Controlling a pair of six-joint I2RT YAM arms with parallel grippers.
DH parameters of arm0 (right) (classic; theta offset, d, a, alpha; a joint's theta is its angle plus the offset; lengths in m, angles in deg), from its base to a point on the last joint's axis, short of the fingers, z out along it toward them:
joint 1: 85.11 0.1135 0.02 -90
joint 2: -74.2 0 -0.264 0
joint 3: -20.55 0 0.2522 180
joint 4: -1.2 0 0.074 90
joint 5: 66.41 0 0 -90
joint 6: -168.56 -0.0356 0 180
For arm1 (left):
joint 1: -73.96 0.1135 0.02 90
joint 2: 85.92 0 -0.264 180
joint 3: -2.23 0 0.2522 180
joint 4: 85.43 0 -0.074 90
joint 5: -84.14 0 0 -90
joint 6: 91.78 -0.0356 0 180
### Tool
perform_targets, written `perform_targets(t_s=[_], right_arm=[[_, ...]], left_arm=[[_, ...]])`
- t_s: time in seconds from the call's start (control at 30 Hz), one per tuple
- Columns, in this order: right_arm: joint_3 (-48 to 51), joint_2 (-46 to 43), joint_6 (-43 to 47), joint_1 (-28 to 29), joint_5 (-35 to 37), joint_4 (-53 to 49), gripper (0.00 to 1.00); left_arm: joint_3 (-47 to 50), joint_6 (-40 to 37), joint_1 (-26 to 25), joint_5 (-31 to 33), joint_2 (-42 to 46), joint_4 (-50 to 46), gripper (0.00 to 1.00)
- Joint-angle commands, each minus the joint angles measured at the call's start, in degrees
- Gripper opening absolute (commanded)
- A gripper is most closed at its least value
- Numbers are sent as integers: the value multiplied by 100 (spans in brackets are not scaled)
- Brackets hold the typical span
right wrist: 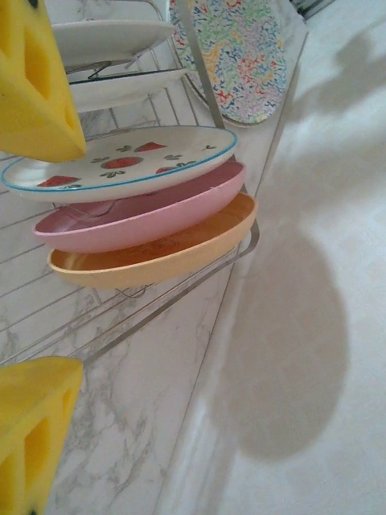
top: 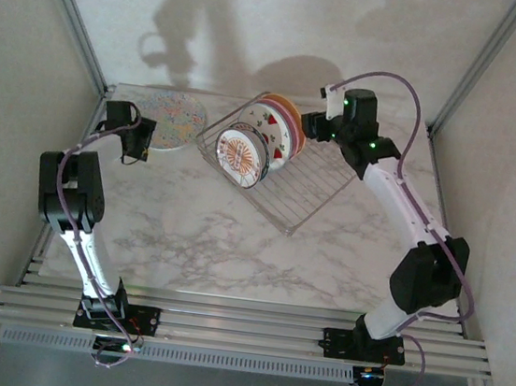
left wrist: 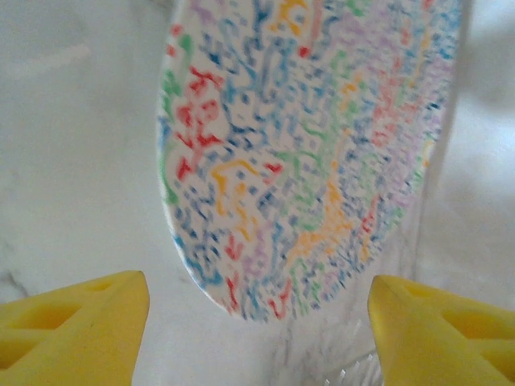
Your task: Unload the plates from the dish rack
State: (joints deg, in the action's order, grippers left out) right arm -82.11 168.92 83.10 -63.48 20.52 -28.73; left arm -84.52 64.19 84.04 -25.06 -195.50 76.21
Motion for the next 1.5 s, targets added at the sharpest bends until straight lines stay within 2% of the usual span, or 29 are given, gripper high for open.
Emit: perform_targets(t_s=[0.0,0.03,0.3,0.67,0.87,1.47], right_arm=[[-363,412,151,-57,-228,-263,63],[-459,524,153,-69,-255,-323,62],[-1173,1351,265,-159,-458,-719,54],[-2007,2279,436,-259,-619,-1163,47],[-2213,2545,601,-273,-556,-1229,45],[-2754,3073,1250,-268,-512,-1294,41]], left_arm=[[74,-10,-341,167,731,-65,74],[62,-14,-446,224,865,-80,76],[145,-454,-1589,478,2160,271,76],[463,-1688,-3018,-61,3097,1091,74],[677,-1728,-3223,-98,3249,1277,73],[517,-1715,-3311,-157,2966,1321,73]])
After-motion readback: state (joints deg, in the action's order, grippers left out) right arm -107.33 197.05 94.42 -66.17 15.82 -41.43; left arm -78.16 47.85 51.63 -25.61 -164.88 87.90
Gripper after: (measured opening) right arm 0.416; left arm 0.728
